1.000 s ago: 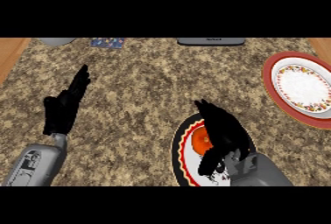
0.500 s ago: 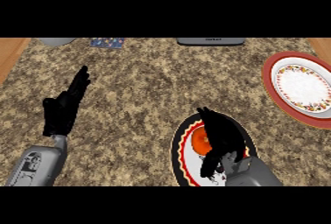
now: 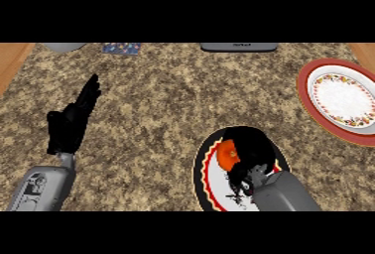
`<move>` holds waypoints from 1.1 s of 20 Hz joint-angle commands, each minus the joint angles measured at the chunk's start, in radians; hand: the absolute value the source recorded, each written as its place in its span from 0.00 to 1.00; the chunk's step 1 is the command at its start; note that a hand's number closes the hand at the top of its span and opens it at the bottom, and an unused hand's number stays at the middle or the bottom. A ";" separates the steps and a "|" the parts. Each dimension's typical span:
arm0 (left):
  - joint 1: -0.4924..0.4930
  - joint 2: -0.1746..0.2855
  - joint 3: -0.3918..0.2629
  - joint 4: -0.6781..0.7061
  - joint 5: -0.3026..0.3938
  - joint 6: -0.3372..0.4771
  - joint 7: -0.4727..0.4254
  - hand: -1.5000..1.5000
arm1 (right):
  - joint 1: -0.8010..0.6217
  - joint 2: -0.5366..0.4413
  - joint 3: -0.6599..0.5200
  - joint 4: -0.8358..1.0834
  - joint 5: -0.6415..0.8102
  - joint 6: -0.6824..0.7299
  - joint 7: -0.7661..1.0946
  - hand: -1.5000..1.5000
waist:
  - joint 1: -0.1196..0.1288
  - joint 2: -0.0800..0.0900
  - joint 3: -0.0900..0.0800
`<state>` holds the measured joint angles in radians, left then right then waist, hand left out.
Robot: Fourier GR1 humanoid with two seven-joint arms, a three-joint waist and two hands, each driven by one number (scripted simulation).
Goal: Pick the squash from the plate and place it in the plate
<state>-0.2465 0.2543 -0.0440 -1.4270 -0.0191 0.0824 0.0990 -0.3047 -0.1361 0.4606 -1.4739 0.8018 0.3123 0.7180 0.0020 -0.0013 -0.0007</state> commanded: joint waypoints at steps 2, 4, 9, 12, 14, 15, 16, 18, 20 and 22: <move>0.023 -0.023 0.031 0.013 -0.025 -0.017 -0.023 0.50 | 0.066 0.022 0.010 -0.056 0.082 0.001 -0.013 1.00 | -0.002 0.001 0.001; 0.030 0.003 0.054 -0.012 -0.002 -0.056 -0.013 0.50 | 0.014 0.001 -0.055 -0.002 0.073 -0.023 -0.097 1.00 | 0.000 0.001 0.001; 0.010 -0.012 0.044 -0.009 -0.038 0.016 0.015 0.50 | 0.165 -0.366 -0.320 -0.067 -0.047 -0.058 -0.312 1.00 | -0.064 -0.002 0.005; 0.042 0.006 0.074 -0.017 -0.021 0.013 -0.002 0.50 | 0.194 -0.509 -0.485 0.031 -0.085 -0.065 -0.368 1.00 | -0.103 -0.002 0.010; 0.046 -0.006 0.073 -0.017 -0.017 0.019 0.006 0.50 | 0.210 -0.579 -0.598 0.085 -0.146 -0.113 -0.487 1.00 | -0.102 0.000 0.012; 0.041 -0.016 0.074 -0.003 -0.009 0.018 0.003 0.50 | 0.206 -0.618 -0.639 0.115 -0.154 -0.135 -0.544 1.00 | -0.101 0.006 0.012; 0.043 -0.014 0.060 -0.030 -0.029 0.026 0.004 0.50 | 0.196 -0.650 -0.692 0.135 -0.178 -0.166 -0.607 1.00 | -0.084 -0.002 0.013; 0.058 0.014 0.082 -0.023 -0.004 -0.007 -0.004 0.50 | 0.195 -0.687 -0.786 0.164 -0.235 -0.222 -0.728 1.00 | -0.078 -0.005 0.012; 0.080 -0.013 0.056 -0.031 -0.012 -0.003 -0.016 0.50 | 0.194 -0.727 -0.871 0.211 -0.291 -0.251 -0.851 1.00 | -0.073 -0.007 0.013; 0.045 -0.008 0.059 -0.022 -0.008 -0.009 0.003 0.50 | 0.187 -0.757 -0.942 0.290 -0.353 -0.258 -0.992 1.00 | -0.056 0.001 0.011</move>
<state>-0.1919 0.2461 0.0194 -1.4466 -0.0307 0.0827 0.0913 -0.1141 -0.8139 -0.3329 -1.2839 0.5449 0.0979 -0.0587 -0.0707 -0.0033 0.0101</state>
